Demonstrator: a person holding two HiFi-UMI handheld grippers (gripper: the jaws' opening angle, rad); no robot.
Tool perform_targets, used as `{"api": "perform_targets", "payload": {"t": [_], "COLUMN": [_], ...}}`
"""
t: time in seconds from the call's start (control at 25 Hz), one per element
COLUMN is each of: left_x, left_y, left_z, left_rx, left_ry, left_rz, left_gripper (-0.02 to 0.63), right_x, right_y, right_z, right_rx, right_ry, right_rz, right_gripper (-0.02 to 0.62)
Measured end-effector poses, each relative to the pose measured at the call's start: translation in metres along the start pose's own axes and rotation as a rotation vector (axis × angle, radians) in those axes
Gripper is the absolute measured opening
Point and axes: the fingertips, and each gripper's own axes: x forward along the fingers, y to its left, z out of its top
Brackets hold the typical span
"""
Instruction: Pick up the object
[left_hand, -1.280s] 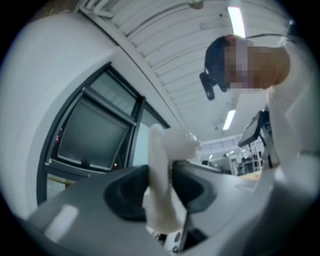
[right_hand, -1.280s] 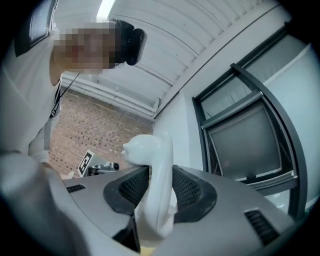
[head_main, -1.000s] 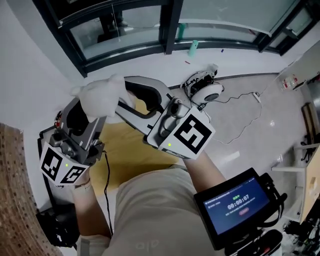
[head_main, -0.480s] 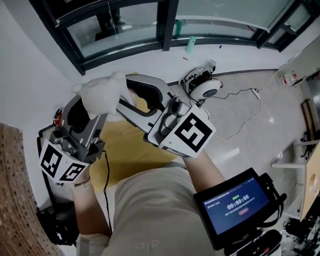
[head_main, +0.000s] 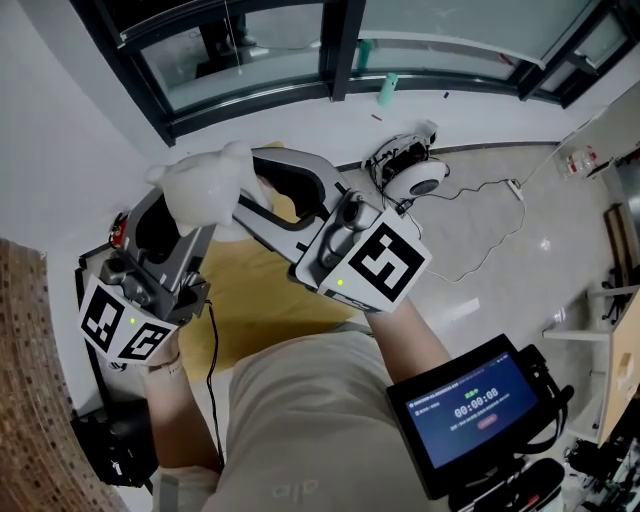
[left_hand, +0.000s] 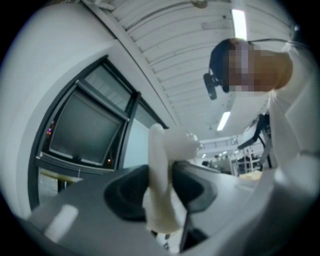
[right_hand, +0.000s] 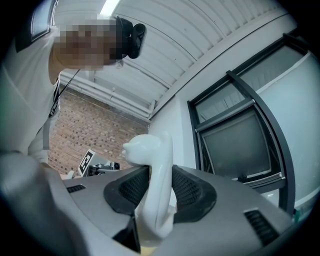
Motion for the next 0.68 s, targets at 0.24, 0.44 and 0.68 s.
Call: {"api": "perform_targets", "payload": {"t": [0.24,0.44,0.68], "left_x": [-0.003,-0.004,-0.006], "left_y": [0.000,0.000,0.002], "left_z": [0.001,-0.001,-0.005], "left_rx": [0.006,-0.002,-0.014], "left_ry": [0.000,0.005,0.013], "left_rz": [0.009,0.016,0.025], "left_gripper": [0.130,0.132,0.131], "right_x": [0.002,0.002,0.003], "right_y": [0.002,0.003,0.003], "right_z": [0.002,-0.002,-0.005], "right_rx": [-0.014,0.016,-0.003], "right_ry": [-0.019,-0.001,-0.003], "right_rz": [0.014,0.012,0.021], "right_gripper": [0.149,0.149,0.149]}}
